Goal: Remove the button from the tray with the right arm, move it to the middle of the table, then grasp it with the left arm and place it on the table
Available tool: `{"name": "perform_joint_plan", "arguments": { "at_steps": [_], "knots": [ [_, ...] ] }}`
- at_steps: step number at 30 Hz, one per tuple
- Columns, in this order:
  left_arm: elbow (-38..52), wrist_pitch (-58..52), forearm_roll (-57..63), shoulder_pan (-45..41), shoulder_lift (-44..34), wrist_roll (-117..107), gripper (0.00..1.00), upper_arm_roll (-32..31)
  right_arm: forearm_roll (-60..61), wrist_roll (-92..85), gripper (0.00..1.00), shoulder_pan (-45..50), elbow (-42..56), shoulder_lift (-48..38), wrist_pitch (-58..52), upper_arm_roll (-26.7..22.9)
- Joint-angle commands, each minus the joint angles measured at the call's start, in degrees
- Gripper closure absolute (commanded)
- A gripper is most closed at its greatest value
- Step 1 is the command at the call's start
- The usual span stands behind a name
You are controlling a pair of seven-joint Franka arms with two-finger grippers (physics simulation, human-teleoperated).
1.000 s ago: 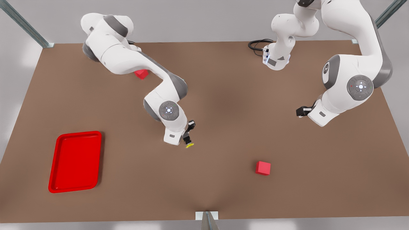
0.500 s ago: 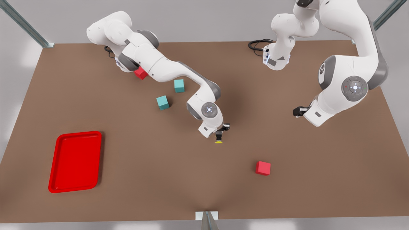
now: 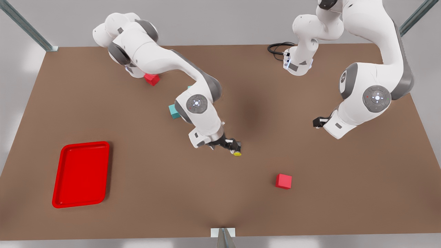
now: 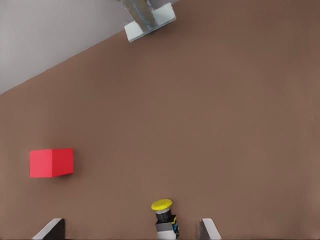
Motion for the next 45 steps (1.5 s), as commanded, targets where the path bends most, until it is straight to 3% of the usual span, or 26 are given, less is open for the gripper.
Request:
{"name": "perform_joint_plan", "arguments": {
  "at_steps": [1,3,4,6,9,11,14,24,28,30,41,42,43,45],
  "knots": [
    [4.8,0.1,-3.3,-5.2,5.5,-35.9,0.0,-0.1,-0.4,-31.2,0.0,-4.6,-2.8,-8.3,-21.0,-0.8],
    [12.1,9.2,-9.2,-12.9,16.9,-60.3,0.0,-0.1,0.4,-50.3,0.0,-18.7,-29.0,-31.4,-21.4,-0.6],
    [12.0,20.0,-10.0,-16.3,22.2,-69.3,0.0,-0.1,1.0,-51.2,0.0,-20.2,-35.5,-37.7,-21.6,-0.4],
    [11.1,32.6,-13.4,-21.8,28.6,-71.6,0.0,-0.1,1.0,-51.4,0.0,-20.0,-32.4,-37.2,-24.5,-0.4],
    [-4.0,51.9,-7.9,-24.6,26.3,-68.7,0.0,-0.1,1.2,-51.0,0.0,-19.1,-28.8,-37.2,-28.2,-0.4],
    [-10.7,54.6,-7.2,-25.1,22.3,-52.2,0.0,-0.1,3.0,-51.0,0.0,-18.6,-28.3,-36.5,-31.7,-0.3],
    [-10.5,59.4,-7.2,-25.9,24.8,-55.6,0.0,0.0,3.1,-51.2,0.0,-17.5,-26.9,-35.0,-31.4,-0.3],
    [-10.4,63.1,4.2,-25.5,29.0,-55.8,0.0,0.3,1.5,-50.8,0.0,-19.8,-26.9,-33.5,-34.3,-1.0],
    [-10.4,60.1,4.5,-25.0,28.9,-41.4,0.0,0.3,1.7,-51.1,0.0,-17.9,-26.9,-33.6,-38.8,-0.4],
    [-10.4,54.5,4.5,-25.0,28.4,-30.7,0.0,0.2,-3.7,-51.3,0.0,-17.2,-26.8,-33.6,-40.2,-0.5],
    [-10.4,52.9,3.8,-24.9,28.7,-29.1,0.01,-1.4,-1.3,-51.1,0.0,-16.9,-26.3,-33.6,-40.8,-0.6],
    [-10.4,52.9,3.8,-24.9,28.7,-29.2,0.2,-1.4,-1.3,-51.0,0.0,-16.9,-26.3,-33.6,-40.9,-0.7],
    [-10.4,52.9,3.8,-24.9,28.9,-29.2,0.31,-1.4,-1.4,-51.1,0.0,-16.9,-26.3,-33.6,-40.9,-0.7],
    [-10.4,52.9,3.8,-24.8,29.1,-29.2,0.36,-1.4,-1.4,-51.1,0.0,-16.9,-26.3,-33.6,-40.9,-0.7]
  ]
}}
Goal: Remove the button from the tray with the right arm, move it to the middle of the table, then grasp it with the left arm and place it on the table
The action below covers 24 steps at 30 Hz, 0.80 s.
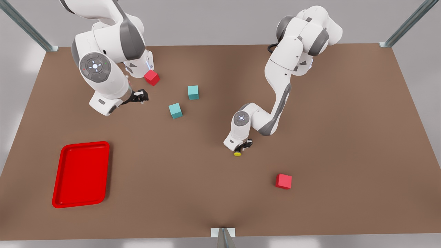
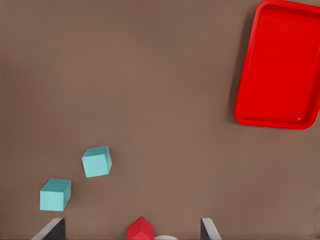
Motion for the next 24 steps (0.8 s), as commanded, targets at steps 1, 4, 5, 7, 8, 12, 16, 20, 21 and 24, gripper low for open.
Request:
{"name": "perform_joint_plan", "arguments": {
  "at_steps": [1,4,5,7,8,12,16,20,21,24],
  "knots": [
    [0.2,-0.6,-0.1,0.1,0.4,5.4,0.38,0.0,0.0,-4.3,0.0,0.1,0.0,-0.1,-0.5,0.0],
    [2.0,-4.0,-1.8,0.3,0.8,5.5,0.44,0.0,0.0,-4.3,0.0,0.1,0.0,-0.1,-0.5,0.0],
    [2.1,-4.6,-1.8,0.3,0.7,5.5,0.46,0.0,0.0,-4.3,0.0,0.1,0.0,-0.1,-0.5,0.0],
    [2.1,-5.1,-1.8,0.3,0.7,5.6,0.5,0.0,-0.1,-4.3,0.0,0.0,0.0,-0.1,-0.5,-0.2],
    [2.7,-5.5,-1.8,0.3,0.7,5.5,0.52,0.0,-0.1,-4.3,0.0,0.0,0.0,-0.1,-0.5,-0.2],
    [2.9,-6.6,-1.8,0.5,0.7,5.7,0.52,0.0,0.1,-4.3,0.0,-0.1,0.7,0.1,-0.5,-0.2],
    [5.1,-9.7,-1.9,0.5,0.5,5.8,0.52,0.4,-0.1,-4.0,0.0,-1.3,1.7,0.1,-0.2,-0.3],
    [12.7,-23.3,-2.2,0.3,0.1,-10.2,0.52,2.7,-1.7,-4.3,0.0,-2.0,2.2,0.0,-0.3,-0.2],
    [13.7,-23.9,-1.9,-0.2,-0.2,-21.9,0.52,4.3,-1.6,-4.3,0.0,-1.9,2.2,0.1,-0.3,-0.2],
    [13.8,-38.3,-1.9,-15.7,-0.6,-51.1,0.52,22.6,-1.6,-4.3,0.0,-1.6,2.0,0.1,-0.5,-0.1]
  ]
}}
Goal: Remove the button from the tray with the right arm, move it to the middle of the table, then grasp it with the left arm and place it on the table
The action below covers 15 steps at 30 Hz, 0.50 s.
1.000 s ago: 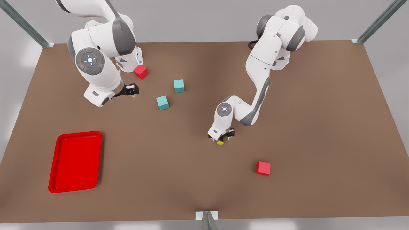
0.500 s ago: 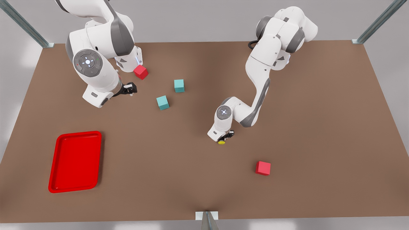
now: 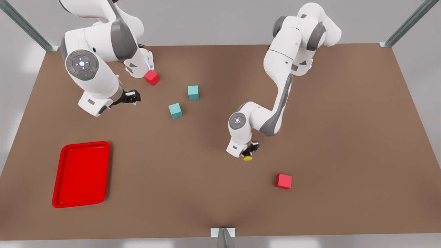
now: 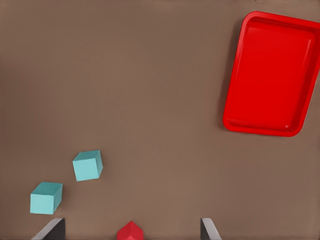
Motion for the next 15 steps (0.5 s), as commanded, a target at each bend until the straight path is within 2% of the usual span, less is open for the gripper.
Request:
{"name": "perform_joint_plan", "arguments": {
  "at_steps": [1,3,7,9,15],
  "knots": [
    [0.3,-21.6,0.0,-7.9,0.0,-54.0,0.52,9.6,-0.4,-1.2,0.0,0.0,0.0,-0.1,-0.1,0.1],
    [0.2,-31.9,9.3,-12.4,0.8,-75.4,0.52,12.0,-0.5,-0.9,0.0,-2.1,0.1,1.3,0.0,-0.1],
    [-0.6,-50.7,14.5,-15.7,0.9,-105.8,0.52,12.0,-0.3,-0.9,0.0,-1.9,0.1,1.5,-0.5,0.0],
    [-1.7,-51.8,18.9,-17.5,3.2,-114.1,0.52,12.0,-0.3,-0.9,0.0,-1.9,0.1,1.6,-0.5,0.0],
    [-2.0,-48.3,28.4,-17.2,11.5,-119.3,0.52,11.5,-0.9,-1.1,0.0,-2.4,0.2,1.5,-0.5,-0.2]
  ]
}}
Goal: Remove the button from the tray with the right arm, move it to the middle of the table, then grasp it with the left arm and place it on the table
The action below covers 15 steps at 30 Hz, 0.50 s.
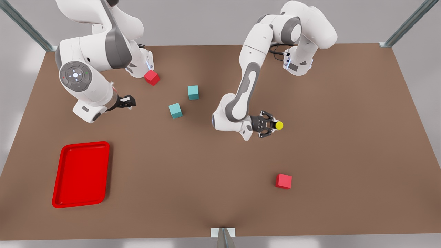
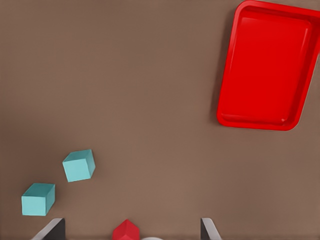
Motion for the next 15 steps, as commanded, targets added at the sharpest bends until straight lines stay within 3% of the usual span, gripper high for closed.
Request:
{"name": "perform_joint_plan", "arguments": {
  "at_steps": [1,7,15],
  "knots": [
    [0.0,-3.1,4.6,0.1,2.8,-59.4,0.52,0.0,-1.5,-0.7,0.0,0.1,0.1,-0.1,0.0,0.0],
    [-0.9,4.9,5.5,1.0,9.3,-54.3,0.52,-0.6,-1.0,-0.6,0.0,0.8,0.0,-0.1,-0.2,0.5],
    [-1.1,15.4,5.6,3.5,11.4,-53.8,0.51,-2.9,-1.4,-0.7,0.0,1.0,0.0,0.5,-0.9,0.5]
  ]
}}
